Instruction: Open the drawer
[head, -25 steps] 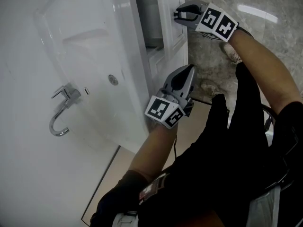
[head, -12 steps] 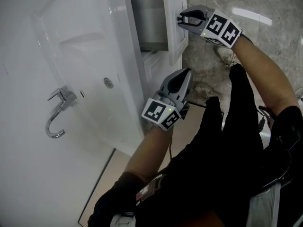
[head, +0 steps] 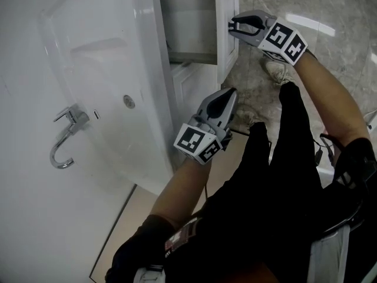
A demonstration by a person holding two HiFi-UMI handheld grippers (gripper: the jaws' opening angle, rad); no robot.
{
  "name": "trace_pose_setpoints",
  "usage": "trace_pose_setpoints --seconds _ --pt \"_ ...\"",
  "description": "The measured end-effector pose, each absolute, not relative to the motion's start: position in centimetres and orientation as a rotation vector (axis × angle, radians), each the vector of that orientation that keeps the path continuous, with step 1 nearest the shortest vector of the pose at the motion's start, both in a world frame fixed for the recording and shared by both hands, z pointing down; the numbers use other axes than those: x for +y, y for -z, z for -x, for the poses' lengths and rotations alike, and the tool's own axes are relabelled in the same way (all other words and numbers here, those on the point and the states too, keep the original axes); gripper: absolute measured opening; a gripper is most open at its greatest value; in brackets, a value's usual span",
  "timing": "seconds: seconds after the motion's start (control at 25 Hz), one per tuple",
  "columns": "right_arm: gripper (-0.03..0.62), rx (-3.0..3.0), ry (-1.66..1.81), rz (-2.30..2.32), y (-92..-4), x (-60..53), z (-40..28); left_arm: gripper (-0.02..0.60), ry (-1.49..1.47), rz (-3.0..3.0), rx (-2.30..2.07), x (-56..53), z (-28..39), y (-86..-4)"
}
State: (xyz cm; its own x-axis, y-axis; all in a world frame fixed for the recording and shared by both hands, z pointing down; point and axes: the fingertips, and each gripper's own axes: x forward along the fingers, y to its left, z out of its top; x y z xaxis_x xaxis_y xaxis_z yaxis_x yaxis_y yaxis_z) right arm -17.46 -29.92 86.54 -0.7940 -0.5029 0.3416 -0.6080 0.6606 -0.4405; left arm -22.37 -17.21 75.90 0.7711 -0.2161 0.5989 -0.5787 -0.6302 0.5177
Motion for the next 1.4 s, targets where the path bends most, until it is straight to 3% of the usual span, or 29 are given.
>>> trace_pose_setpoints --seconds 1.4 --pt "0.132 -2.650 -0.791 -0.894 -86.7 -25.4 11.7 -0.005 -0.619 -2.256 -0.565 -15.7 20.1 -74.4"
